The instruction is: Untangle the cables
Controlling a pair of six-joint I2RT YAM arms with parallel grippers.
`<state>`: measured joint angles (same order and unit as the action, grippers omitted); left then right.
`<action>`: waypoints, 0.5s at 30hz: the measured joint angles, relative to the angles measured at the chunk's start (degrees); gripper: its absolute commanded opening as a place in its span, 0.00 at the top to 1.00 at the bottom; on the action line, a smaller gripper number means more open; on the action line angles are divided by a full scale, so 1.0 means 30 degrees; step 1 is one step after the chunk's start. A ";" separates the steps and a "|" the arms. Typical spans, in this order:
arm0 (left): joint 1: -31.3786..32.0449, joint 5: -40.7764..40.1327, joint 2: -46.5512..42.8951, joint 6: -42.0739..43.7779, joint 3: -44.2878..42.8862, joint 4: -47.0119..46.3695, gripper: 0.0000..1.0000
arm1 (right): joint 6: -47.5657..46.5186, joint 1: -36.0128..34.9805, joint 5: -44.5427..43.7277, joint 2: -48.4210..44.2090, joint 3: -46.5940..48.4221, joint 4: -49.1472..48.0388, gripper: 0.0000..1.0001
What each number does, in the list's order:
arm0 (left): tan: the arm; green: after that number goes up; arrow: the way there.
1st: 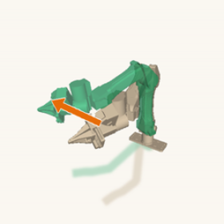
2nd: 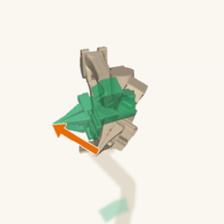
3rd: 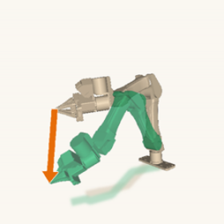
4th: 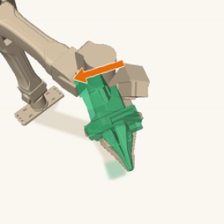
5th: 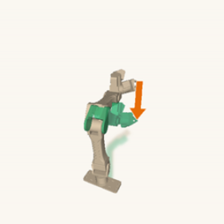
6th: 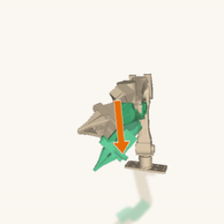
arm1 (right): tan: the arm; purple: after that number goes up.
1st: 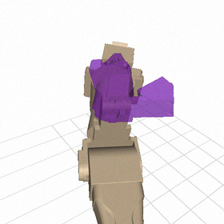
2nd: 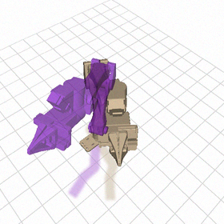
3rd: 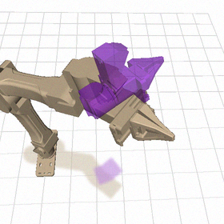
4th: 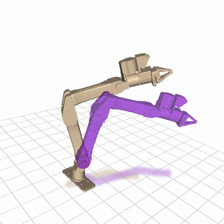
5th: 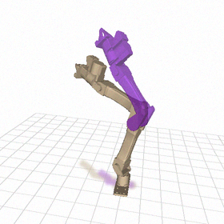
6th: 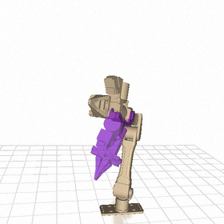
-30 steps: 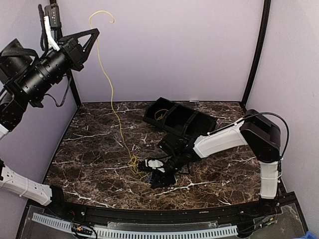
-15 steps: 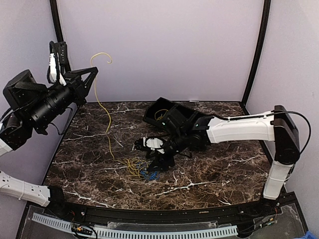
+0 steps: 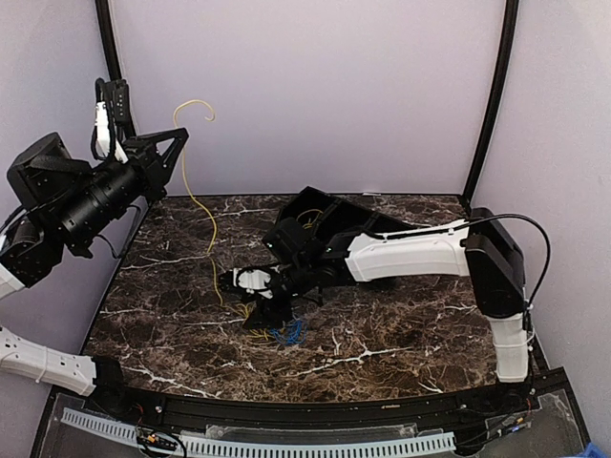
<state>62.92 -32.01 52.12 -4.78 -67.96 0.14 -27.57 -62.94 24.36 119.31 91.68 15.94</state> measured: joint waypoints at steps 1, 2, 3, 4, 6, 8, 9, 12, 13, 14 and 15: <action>0.0000 0.0000 0.0051 0.0000 -0.0044 0.0015 1.00 | -0.0036 -0.0087 0.0000 0.0393 0.0240 -0.0124 0.36; 0.0000 0.0000 0.0087 0.0000 -0.0087 0.0007 1.00 | -0.0095 -0.0175 -0.0007 0.0823 0.0466 -0.0240 0.38; 0.0000 -0.0007 0.0102 0.0000 -0.0117 0.0007 1.00 | -0.0146 -0.0240 0.0007 0.1166 0.0634 -0.0357 0.40; 0.0000 -0.0007 0.0102 0.0000 -0.0153 0.0015 1.00 | -0.0160 -0.0299 0.0029 0.1566 0.0823 -0.0459 0.42; 0.0000 -0.0007 0.0109 0.0007 -0.0291 0.0080 1.00 | -0.0189 -0.0379 0.0073 0.2339 0.1239 -0.0583 0.50; 0.0000 -0.0007 0.0197 0.0044 -0.0707 0.0306 1.00 | -0.0240 -0.0401 0.0087 0.3024 0.1625 -0.0772 0.62; 0.0000 0.0000 0.0284 0.0102 -0.0984 0.0379 1.00 | -0.0182 -0.0401 0.0102 0.3330 0.1792 -0.0845 0.69; 0.0000 0.0029 0.0714 0.0408 -0.2193 0.0750 1.00 | -0.0131 -0.0401 0.0029 0.4022 0.2004 -0.1122 0.88; 0.0000 0.0036 0.0954 0.0546 -0.2725 0.0816 1.00 | -0.0270 -0.0401 0.0015 0.4124 0.2004 -0.1166 0.91; 0.0000 0.0036 0.1188 0.0743 -0.3293 0.0962 1.00 | -0.0168 -0.0401 -0.0080 0.4226 0.2004 -0.1209 0.94; 0.0000 0.0036 0.1457 0.0998 -0.3854 0.1064 1.00 | -0.0080 -0.0401 -0.0233 0.4262 0.1989 -0.1260 0.97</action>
<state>62.92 -31.90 56.49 -1.78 -79.53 3.33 -27.81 -64.14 23.66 132.09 97.65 12.16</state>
